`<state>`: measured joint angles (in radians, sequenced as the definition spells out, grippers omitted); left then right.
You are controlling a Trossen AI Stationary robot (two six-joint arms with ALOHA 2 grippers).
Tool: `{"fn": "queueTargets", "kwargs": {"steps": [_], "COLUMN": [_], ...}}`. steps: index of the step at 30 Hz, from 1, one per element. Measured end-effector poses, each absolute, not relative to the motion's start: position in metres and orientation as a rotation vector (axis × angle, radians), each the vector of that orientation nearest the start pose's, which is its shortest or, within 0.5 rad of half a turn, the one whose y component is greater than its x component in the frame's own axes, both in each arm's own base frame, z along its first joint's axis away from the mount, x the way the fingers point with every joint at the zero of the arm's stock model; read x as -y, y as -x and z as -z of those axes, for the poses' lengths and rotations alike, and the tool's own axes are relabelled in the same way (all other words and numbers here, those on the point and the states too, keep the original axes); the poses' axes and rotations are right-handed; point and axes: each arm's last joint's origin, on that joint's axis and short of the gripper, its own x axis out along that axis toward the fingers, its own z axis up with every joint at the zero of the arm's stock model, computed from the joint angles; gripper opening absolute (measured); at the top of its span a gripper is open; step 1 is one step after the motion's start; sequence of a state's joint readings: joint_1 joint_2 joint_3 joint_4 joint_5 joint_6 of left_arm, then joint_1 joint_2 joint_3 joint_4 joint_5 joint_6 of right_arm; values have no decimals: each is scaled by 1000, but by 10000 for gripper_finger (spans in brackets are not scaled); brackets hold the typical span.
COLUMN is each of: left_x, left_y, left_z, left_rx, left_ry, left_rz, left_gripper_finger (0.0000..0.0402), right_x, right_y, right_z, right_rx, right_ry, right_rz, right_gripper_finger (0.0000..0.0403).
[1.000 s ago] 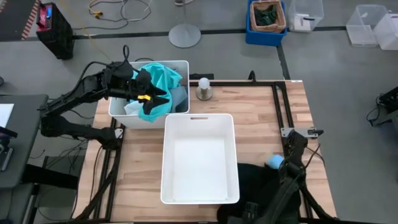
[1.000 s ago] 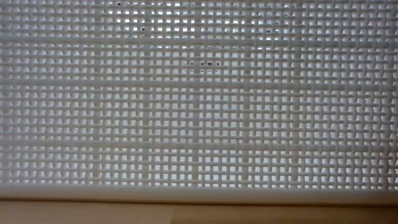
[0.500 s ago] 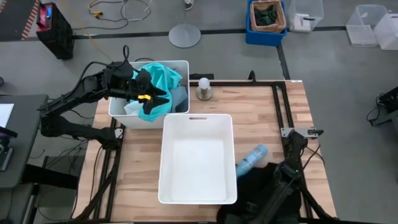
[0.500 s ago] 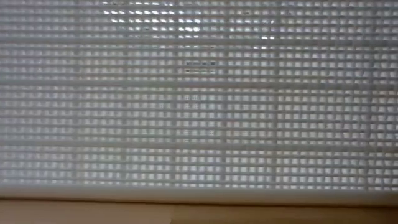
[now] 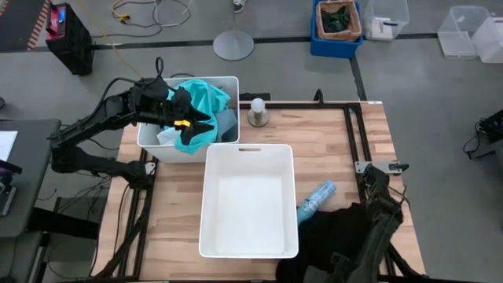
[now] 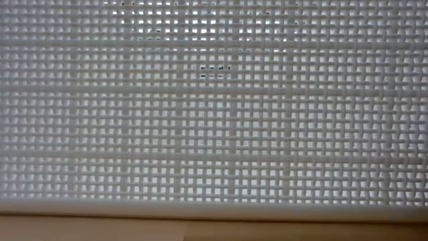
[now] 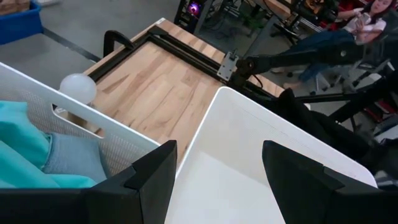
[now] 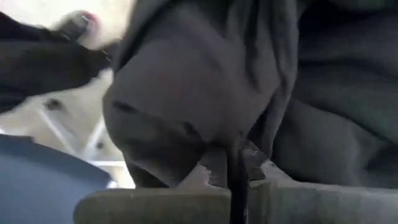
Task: Sort clothes
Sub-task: Put the black long sleeve into the bottom white bin
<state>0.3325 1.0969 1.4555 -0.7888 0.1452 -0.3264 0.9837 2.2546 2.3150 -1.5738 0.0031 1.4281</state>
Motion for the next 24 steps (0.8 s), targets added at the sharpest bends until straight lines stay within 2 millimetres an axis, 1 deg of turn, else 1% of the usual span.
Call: {"fn": "queueTargets", "kwargs": {"steps": [4, 8, 14, 20, 24], "left_x": [-60, -60, -60, -60, -60], "left_y": [-186, -186, -186, -186, -186], "left_z": [-440, -440, -440, -440, -440], "left_rx": [-388, -389, -389, -388, -388], "left_ry": [416, 415, 415, 419, 420], "left_rz": [-250, -250, -250, -251, -252], "left_gripper_finger": [231, 231, 231, 231, 231], "right_x": [-345, -322, -277, -230, -199], "right_y": [-228, -215, -199, -181, -168], "right_z": [-327, -367, -422, -468, -496], "right_rx": [-1442, -1342, -1172, -945, -761], "right_ry": [-448, -498, -551, -539, -511], "right_rz": [241, 177, 94, 16, -26], "right_gripper_finger": [1, 1, 0, 0, 0]}}
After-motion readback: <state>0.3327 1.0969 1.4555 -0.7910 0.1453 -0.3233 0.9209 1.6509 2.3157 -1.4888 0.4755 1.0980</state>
